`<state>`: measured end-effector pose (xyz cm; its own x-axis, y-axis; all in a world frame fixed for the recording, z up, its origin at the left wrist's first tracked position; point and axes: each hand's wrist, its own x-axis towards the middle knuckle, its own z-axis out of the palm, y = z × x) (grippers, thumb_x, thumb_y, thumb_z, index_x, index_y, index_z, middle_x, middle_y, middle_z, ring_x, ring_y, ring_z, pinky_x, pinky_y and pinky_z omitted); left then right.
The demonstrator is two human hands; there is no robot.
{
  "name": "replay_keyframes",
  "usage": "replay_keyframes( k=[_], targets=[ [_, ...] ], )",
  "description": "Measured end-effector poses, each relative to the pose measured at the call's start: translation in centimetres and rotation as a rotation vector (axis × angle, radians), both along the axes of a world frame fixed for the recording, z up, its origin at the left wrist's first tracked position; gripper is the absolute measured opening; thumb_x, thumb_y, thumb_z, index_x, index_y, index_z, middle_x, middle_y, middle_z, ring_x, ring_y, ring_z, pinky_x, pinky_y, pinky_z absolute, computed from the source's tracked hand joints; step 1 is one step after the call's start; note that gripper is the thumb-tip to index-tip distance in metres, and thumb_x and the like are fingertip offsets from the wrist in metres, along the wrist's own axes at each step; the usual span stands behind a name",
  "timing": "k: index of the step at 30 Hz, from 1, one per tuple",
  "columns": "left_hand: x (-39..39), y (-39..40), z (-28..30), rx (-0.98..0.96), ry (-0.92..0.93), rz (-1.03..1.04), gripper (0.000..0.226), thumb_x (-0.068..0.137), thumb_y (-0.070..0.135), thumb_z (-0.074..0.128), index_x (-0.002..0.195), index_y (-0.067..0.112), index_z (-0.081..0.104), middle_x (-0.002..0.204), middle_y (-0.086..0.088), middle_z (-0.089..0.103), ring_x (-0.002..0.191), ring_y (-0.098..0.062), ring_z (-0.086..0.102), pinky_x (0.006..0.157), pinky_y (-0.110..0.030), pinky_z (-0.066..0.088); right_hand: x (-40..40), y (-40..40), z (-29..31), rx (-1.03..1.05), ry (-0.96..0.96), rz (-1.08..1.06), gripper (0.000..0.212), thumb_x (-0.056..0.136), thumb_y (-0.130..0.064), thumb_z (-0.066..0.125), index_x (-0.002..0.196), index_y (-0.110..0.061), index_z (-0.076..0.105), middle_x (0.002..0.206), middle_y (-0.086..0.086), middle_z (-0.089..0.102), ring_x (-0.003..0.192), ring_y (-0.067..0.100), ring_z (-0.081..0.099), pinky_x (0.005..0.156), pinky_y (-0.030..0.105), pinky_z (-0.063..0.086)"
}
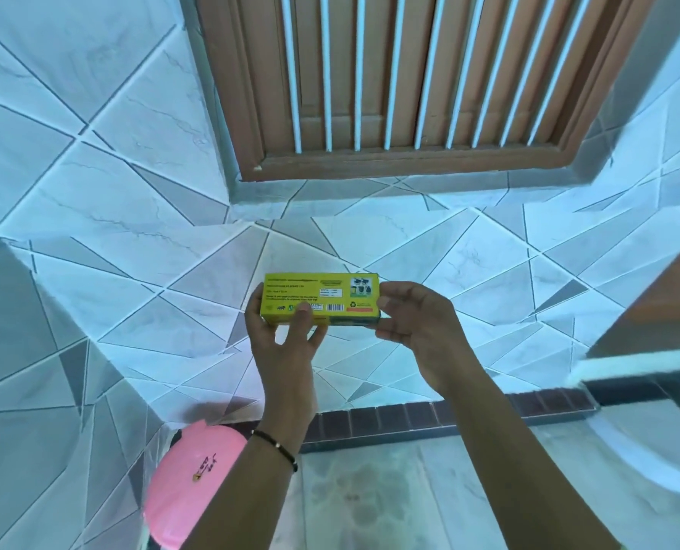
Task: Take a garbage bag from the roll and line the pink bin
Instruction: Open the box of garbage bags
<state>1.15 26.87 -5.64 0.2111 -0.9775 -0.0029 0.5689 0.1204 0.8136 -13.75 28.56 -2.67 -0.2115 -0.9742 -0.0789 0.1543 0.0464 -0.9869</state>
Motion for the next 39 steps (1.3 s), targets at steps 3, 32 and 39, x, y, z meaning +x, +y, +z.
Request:
replay_keyframes(
  k=[3, 32, 39],
  targets=[
    [-1.2, 0.1, 0.1, -0.013, 0.002, 0.008, 0.046, 0.082, 0.007, 0.065, 0.114, 0.037, 0.051, 0.124, -0.014, 0.052, 0.121, -0.045, 0.05, 0.074, -0.033, 0.058, -1.0, 0.0, 0.4, -0.001, 0.045, 0.004, 0.016, 0.087, -0.005, 0.059, 0.103, -0.006, 0.064, 0.101, 0.017, 0.071, 0.078, 0.033, 0.068, 0.07, 0.034, 0.053],
    [-3.3, -1.7, 0.4, -0.047, -0.035, 0.022, 0.046, 0.087, 0.012, 0.062, 0.127, 0.029, 0.047, 0.129, -0.015, 0.054, 0.113, -0.036, 0.058, 0.073, -0.031, 0.058, -3.2, -1.4, 0.6, -0.099, 0.038, 0.081, 0.031, 0.093, -0.005, 0.05, 0.117, -0.017, 0.065, 0.115, 0.024, 0.062, 0.077, 0.031, 0.067, 0.068, 0.031, 0.057],
    [-3.1, -2.2, 0.1, -0.038, -0.034, 0.026, 0.049, 0.086, 0.011, 0.063, 0.129, 0.028, 0.047, 0.128, -0.013, 0.054, 0.114, -0.04, 0.056, 0.074, -0.031, 0.058, -2.5, -2.2, 0.0, -0.061, 0.096, 0.021, 0.03, 0.091, -0.002, 0.049, 0.111, -0.015, 0.066, 0.109, 0.022, 0.065, 0.077, 0.031, 0.067, 0.069, 0.035, 0.059]
  ],
)
